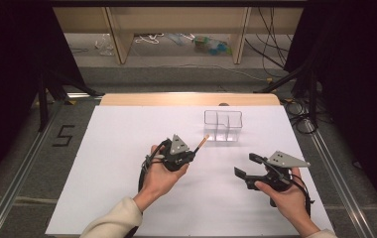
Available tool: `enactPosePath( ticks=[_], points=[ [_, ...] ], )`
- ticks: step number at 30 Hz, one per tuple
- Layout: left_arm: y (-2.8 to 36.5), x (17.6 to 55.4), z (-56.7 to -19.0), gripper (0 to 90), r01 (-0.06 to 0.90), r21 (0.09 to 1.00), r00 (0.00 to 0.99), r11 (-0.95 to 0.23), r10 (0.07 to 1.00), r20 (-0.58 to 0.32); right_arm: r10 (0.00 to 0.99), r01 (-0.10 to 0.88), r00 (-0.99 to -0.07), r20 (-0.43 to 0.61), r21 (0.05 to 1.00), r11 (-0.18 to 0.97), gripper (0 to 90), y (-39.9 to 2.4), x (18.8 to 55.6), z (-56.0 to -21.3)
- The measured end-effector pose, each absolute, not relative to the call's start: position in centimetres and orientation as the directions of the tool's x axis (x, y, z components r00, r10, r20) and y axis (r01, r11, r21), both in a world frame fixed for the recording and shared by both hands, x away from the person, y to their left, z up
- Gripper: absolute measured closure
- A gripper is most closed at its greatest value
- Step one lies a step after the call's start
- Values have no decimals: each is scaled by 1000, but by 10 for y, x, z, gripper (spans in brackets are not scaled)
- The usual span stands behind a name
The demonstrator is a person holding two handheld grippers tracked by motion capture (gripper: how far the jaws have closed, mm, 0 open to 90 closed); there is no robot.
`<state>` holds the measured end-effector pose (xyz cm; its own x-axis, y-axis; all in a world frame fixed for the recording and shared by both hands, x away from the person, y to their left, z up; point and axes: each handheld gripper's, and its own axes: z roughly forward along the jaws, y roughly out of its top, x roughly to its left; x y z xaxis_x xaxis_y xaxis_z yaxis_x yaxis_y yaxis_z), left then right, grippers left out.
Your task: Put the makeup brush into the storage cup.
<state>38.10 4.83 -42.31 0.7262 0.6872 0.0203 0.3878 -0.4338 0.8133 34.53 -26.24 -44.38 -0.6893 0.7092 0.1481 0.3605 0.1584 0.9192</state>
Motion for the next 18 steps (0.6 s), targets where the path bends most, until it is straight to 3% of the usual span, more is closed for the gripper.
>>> enactPosePath(
  ticks=[18],
  points=[
    [48,381,-422,836,377,825,732,-422,682,14,709,345,-688,153,929,135,220,-247,360,-441]
  ],
)
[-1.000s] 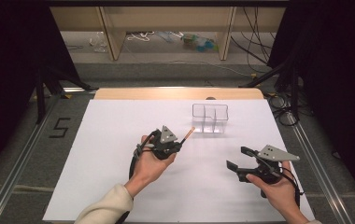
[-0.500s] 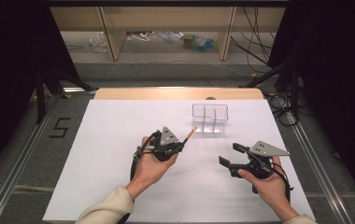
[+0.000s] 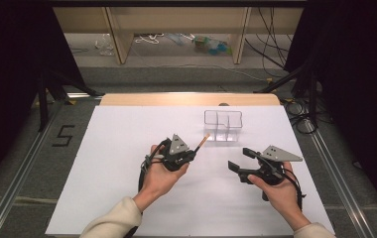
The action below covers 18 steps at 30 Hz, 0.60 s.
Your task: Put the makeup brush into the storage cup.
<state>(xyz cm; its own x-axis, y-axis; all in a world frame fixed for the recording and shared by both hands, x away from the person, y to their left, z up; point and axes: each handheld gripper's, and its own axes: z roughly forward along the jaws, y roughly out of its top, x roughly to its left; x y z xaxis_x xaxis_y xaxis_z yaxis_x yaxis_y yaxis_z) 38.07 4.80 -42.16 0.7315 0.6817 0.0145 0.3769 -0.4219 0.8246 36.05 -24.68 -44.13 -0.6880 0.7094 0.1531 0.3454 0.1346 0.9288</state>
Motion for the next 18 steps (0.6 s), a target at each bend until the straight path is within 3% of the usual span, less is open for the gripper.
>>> enactPosePath(
  ticks=[18],
  points=[
    [45,378,-420,836,353,846,730,-400,684,18,707,354,-682,186,930,97,231,-231,371,-437]
  ],
)
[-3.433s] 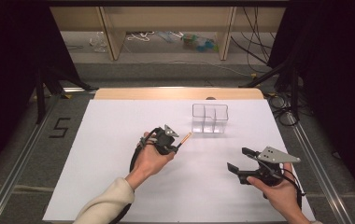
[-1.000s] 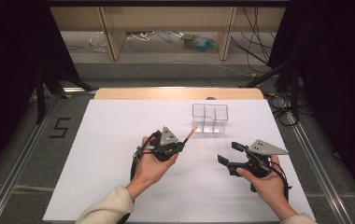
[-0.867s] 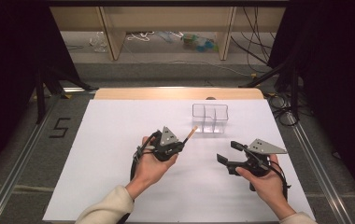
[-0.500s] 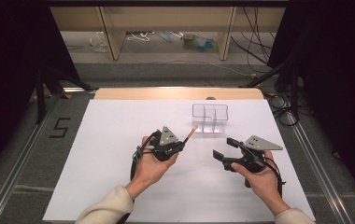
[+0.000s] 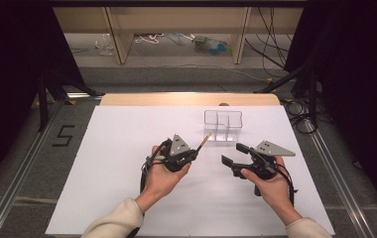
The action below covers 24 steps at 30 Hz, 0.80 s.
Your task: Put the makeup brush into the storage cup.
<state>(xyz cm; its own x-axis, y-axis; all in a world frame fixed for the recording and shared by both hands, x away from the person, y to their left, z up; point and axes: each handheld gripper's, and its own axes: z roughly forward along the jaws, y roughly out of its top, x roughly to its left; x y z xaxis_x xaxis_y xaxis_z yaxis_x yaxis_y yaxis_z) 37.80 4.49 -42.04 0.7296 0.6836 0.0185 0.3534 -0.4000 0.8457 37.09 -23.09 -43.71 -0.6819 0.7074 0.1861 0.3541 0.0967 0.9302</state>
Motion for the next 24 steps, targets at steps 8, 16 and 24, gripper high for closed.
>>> enactPosePath(
  ticks=[8,16,24],
  points=[
    [44,377,-421,836,336,859,730,-386,683,21,703,352,-683,200,933,77,235,-224,374,-434],
    [41,376,-422,836,323,874,730,-364,684,15,694,362,-685,222,930,60,242,-217,377,-431],
    [39,374,-422,836,312,881,731,-356,682,16,690,360,-687,227,931,52,261,-213,380,-430]
  ],
)
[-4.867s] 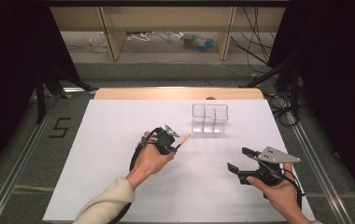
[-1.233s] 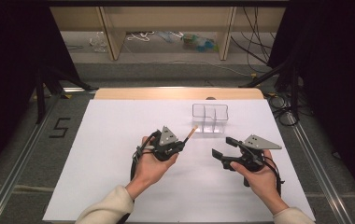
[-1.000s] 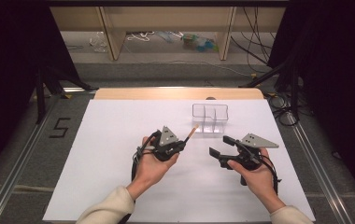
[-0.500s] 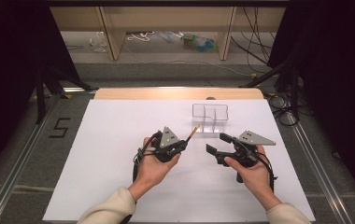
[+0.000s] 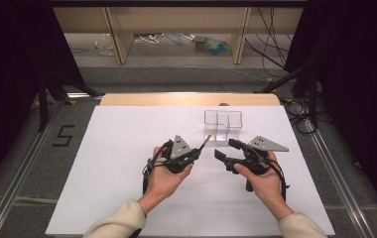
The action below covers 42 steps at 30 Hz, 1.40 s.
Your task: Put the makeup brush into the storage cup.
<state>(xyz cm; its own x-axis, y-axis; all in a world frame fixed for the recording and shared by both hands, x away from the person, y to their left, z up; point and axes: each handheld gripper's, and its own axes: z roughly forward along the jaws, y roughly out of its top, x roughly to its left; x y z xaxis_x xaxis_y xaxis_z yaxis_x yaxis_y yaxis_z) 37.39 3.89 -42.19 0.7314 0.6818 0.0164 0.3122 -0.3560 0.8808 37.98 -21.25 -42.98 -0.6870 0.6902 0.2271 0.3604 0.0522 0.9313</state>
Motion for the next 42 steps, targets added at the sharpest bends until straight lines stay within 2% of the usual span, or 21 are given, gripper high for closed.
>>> enactPosePath(
  ticks=[22,42],
  points=[
    [35,371,-422,836,291,883,740,-368,672,35,673,371,-692,261,928,22,332,-190,390,-432],
    [32,370,-422,836,288,890,739,-353,673,27,627,384,-712,316,923,-29,511,-175,399,-435]
  ],
)
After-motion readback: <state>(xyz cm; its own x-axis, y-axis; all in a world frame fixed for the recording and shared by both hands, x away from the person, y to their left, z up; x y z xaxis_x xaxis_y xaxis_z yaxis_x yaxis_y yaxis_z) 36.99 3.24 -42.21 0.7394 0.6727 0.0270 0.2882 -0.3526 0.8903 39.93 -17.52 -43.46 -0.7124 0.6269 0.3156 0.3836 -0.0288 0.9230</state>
